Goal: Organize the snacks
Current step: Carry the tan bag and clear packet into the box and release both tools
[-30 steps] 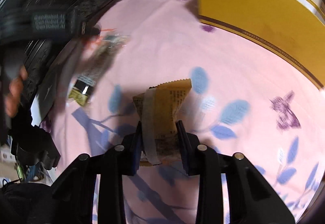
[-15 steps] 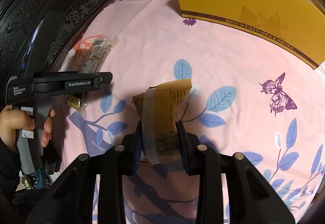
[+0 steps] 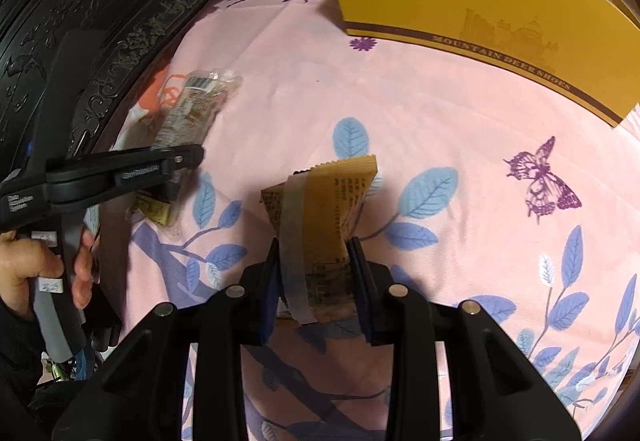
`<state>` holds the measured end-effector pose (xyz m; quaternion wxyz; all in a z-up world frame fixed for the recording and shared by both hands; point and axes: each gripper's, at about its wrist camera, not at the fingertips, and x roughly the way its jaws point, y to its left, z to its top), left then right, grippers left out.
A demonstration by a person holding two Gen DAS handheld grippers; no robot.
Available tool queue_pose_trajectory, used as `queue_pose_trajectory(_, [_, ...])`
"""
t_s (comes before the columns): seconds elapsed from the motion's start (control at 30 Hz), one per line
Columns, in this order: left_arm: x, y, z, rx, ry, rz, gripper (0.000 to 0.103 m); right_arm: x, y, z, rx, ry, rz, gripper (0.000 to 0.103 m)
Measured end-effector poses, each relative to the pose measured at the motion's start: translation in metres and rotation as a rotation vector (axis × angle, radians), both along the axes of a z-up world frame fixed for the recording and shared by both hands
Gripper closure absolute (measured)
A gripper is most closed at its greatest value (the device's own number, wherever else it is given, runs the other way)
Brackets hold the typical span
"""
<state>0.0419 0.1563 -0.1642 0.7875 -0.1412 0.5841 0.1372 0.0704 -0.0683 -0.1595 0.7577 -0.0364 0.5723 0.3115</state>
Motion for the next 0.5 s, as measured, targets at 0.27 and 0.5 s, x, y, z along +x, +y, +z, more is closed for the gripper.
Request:
queue_pose_trajectory(0.27, [-0.015, -0.066, -0.001, -0.093, 0.05, -0.189, 0.079, 0.01, -0.016, -0.006, -0.01, 0.01, -0.056, 0.07])
queue_pose_trajectory(0.5, [-0.009, -0.12, -0.001, -0.071, 0.039, -0.341, 0.079, 0.013, -0.031, -0.001, -0.003, -0.012, -0.085, 0.07])
